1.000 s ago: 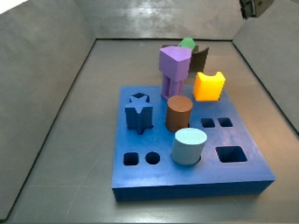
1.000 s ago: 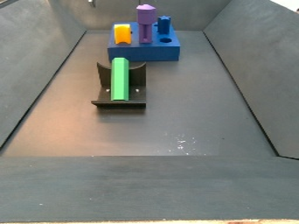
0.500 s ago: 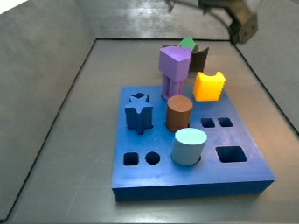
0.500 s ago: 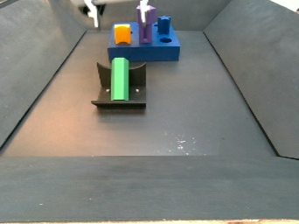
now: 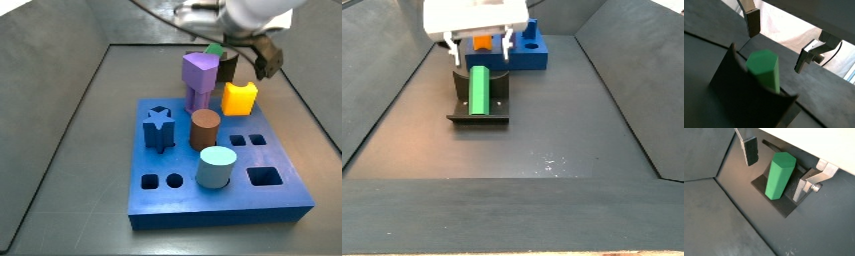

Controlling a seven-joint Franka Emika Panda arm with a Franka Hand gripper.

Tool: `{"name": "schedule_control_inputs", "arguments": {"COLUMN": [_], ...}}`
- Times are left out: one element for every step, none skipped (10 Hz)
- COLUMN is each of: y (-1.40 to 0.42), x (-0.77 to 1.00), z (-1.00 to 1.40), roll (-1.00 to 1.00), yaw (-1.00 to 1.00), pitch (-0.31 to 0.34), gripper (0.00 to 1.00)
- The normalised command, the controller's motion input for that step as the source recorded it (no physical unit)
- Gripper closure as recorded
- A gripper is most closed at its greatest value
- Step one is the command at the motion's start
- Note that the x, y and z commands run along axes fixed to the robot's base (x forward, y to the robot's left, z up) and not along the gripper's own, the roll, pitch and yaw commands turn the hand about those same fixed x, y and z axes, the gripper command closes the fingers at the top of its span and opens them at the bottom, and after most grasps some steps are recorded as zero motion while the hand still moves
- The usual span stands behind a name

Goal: Pick up the hexagon object. Move up. Place the hexagon object on the fixture. Regrasp the hexagon object. Move to above the board. Insert the hexagon object.
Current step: Regrasp the hexagon object, then move to above the board.

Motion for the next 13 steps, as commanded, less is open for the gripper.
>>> {"name": "schedule_control_inputs", "arguments": {"y": [0.02, 0.01, 0.01, 0.01, 0.0, 0.0, -0.06, -0.06, -0.05, -0.05, -0.05, -0.05, -0.05], "x": [0.1, 0.09, 0.08, 0.08, 0.05, 0.0, -0.09, -0.09, -0.08, -0.08, -0.07, -0.07, -0.07], "z": [-0.81, -0.66, -0.46, -0.36, -0.2, 0.0, 1.0, 1.0, 1.0, 1.0, 1.0, 1.0, 1.0], "roll": [0.08, 0.08, 0.08, 0.08, 0.06, 0.0, 0.07, 0.06, 0.02, 0.0, 0.0, 0.0, 0.0], "yaw": [0.01, -0.02, -0.04, -0.04, -0.05, 0.0, 0.33, 0.32, 0.31, 0.29, 0.27, 0.21, 0.18], "pitch": [-0.125, -0.111, -0.088, -0.073, -0.025, 0.0, 0.229, 0.22, 0.135, 0.071, 0.032, -0.054, -0.083], "gripper": [0.0, 0.0, 0.0, 0.0, 0.0, 1.0, 1.0, 1.0, 1.0, 1.0, 1.0, 1.0, 1.0]}}
